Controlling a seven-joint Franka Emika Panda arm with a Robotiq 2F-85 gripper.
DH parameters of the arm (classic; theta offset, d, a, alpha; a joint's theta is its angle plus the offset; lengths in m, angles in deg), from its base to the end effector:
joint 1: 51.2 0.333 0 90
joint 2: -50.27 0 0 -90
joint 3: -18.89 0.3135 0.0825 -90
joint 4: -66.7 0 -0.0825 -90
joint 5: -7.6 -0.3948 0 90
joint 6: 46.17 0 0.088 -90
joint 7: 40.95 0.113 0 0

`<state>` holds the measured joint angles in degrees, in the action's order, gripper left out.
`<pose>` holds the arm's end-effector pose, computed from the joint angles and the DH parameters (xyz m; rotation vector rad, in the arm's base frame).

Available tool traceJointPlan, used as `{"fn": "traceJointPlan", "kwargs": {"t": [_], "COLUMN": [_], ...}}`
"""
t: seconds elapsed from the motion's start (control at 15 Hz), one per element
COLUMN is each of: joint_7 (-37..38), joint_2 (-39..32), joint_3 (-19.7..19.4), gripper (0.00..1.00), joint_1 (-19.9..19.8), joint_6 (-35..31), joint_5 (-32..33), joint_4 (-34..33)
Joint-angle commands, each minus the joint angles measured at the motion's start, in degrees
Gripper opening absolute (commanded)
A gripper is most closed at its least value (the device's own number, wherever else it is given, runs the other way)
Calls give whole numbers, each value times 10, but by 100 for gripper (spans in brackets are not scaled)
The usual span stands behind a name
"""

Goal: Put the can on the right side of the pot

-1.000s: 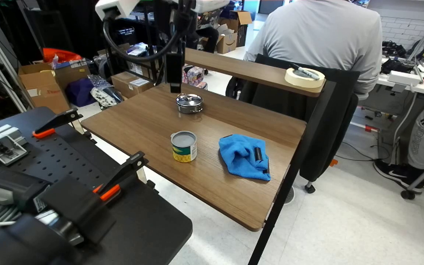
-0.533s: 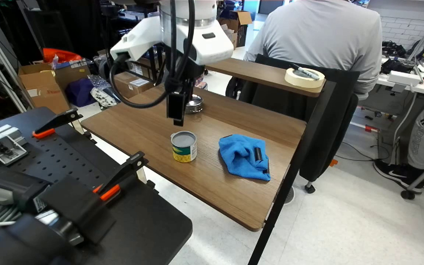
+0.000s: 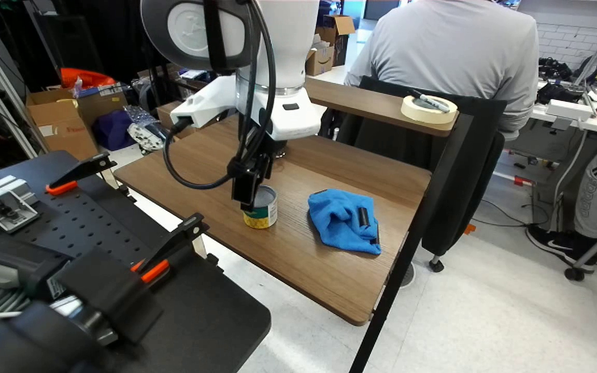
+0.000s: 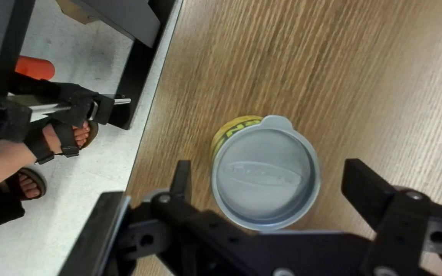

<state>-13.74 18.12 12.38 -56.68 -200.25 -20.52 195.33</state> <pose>0.5012 -0.1268 0.0880 -2.5581 1.6106 0.1731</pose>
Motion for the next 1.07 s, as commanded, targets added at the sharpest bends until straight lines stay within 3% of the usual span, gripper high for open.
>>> {"fn": "traceJointPlan", "kwargs": {"t": [0.0, 0.27, 0.33, 0.4, 0.67, 1.0], "joint_7": [51, 85, 90, 92, 69, 19], "joint_2": [-28, -51, -56, -58, -56, -13], "joint_3": [-28, -43, -43, -42, -27, -3], "gripper": [100, 100, 75, 74, 46, 46], "joint_1": [30, 50, 52, 53, 49, 40], "joint_6": [-6, -19, -15, -18, -57, -58], "joint_5": [34, 57, 62, 63, 60, 63], "joint_4": [-16, -30, -36, -39, -38, -1]}}
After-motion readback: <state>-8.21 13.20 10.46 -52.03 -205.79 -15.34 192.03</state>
